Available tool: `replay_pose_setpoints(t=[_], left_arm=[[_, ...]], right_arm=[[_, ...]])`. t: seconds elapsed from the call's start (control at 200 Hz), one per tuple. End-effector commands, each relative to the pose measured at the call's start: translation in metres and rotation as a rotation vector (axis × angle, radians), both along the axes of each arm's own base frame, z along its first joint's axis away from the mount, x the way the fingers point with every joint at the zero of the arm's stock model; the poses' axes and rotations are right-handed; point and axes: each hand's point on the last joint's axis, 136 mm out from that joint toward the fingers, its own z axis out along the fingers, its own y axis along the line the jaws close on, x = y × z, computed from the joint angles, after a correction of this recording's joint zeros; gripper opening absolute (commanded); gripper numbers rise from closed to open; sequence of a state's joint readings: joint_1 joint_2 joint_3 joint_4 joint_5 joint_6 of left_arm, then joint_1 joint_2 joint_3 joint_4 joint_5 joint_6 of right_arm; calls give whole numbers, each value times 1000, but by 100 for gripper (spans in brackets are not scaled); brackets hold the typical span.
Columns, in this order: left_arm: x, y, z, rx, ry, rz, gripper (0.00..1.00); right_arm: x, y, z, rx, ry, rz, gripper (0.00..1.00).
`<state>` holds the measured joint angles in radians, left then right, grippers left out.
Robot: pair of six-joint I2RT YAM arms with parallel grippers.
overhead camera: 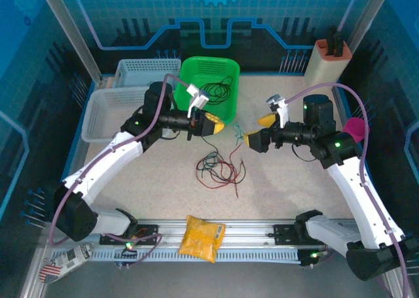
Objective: Untangle the cables
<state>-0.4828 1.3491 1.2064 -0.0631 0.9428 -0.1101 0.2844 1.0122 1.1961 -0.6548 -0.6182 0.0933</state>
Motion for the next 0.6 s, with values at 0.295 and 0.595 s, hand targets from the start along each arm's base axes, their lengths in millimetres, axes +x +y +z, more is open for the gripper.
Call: replay_pose_setpoints(t=[0.295, 0.595], left_arm=[[37, 28, 10, -18, 7, 374, 0], [58, 89, 7, 78, -10, 762, 0]], right_arm=[[2, -5, 13, 120, -123, -68, 100], [1, -4, 13, 138, -128, -62, 100]])
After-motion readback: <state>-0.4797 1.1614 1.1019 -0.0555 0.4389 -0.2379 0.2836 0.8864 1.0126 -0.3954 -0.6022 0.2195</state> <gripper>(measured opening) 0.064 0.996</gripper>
